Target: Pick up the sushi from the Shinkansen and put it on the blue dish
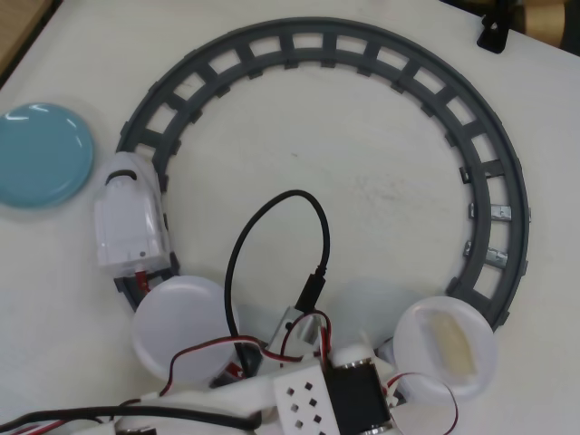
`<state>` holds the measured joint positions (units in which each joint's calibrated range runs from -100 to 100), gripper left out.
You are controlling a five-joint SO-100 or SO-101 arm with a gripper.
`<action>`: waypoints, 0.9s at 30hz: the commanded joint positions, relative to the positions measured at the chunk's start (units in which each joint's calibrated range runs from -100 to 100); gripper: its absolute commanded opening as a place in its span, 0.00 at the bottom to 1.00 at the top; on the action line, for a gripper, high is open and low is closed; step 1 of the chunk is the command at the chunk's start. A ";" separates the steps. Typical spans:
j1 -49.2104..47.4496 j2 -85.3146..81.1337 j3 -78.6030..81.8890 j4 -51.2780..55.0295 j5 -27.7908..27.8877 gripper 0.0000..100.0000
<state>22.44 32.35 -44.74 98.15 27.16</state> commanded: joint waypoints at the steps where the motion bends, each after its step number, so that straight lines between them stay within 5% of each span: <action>1: -2.37 -7.17 -3.05 1.00 -0.28 0.04; 8: -10.64 -13.98 -1.16 1.00 -3.26 0.05; 27: -54.04 -24.92 10.38 -1.55 -15.29 0.05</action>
<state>-27.50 11.35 -34.49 97.98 13.19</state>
